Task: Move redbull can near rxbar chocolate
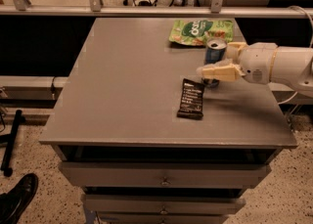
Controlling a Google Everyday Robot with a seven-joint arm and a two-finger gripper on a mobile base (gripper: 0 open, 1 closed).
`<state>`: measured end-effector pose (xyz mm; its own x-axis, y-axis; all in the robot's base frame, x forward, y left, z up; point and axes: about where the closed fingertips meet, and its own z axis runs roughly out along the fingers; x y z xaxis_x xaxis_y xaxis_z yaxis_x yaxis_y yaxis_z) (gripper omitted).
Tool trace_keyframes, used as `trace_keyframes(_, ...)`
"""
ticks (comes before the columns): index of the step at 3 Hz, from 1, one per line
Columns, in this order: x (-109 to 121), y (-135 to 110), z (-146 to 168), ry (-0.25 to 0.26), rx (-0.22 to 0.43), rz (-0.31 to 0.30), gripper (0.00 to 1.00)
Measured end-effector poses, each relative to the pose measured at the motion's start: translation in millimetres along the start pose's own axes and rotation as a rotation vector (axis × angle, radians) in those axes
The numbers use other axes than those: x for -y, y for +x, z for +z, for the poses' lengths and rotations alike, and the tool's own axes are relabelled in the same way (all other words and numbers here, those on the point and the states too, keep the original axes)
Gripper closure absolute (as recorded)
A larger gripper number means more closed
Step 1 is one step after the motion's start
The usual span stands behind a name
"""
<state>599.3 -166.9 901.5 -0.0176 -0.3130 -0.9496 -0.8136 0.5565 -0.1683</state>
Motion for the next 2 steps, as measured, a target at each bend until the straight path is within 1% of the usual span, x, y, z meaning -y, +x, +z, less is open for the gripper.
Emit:
trace_keyframes(1, -4.3, 7.4, 1.0, -0.011, -0.02, 0.027, 0.0)
trace_keyframes(2, -6.8, 11.5, -1.6, -0.013, -0.036, 0.043, 0.0)
